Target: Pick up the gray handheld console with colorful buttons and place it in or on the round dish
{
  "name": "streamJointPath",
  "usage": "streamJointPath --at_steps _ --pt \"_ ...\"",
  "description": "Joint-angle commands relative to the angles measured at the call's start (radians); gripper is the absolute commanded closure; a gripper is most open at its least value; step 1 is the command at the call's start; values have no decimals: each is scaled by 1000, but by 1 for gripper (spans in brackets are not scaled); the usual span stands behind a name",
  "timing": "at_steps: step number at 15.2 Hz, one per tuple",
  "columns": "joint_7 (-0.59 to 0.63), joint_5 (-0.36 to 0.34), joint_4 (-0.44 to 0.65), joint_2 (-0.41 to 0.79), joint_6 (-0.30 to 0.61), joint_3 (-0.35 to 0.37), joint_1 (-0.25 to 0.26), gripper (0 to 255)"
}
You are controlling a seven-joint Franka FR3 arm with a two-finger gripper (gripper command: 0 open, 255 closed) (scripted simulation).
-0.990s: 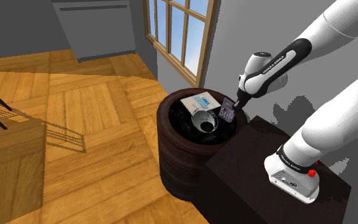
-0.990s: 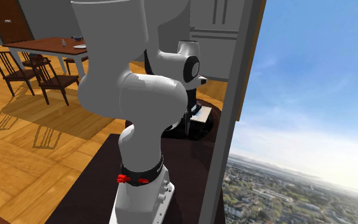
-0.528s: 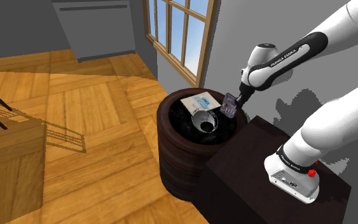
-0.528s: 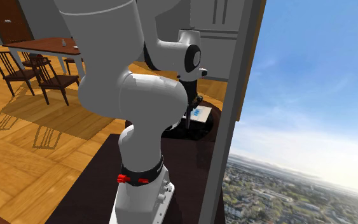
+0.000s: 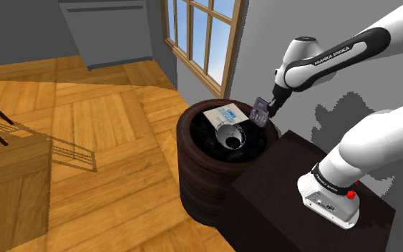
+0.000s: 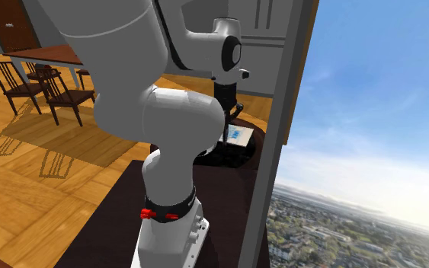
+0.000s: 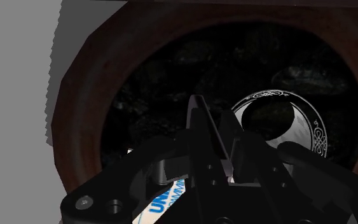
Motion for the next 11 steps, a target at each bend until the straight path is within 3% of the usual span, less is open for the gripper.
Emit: streamJointPath --at_steps 1,4,11 --pt "0 0 9 -29 -39 3 -2 255" --pt "1 1 25 -66 -92 7 -3 255" --pt "166 93 146 6 -143 136 117 255"
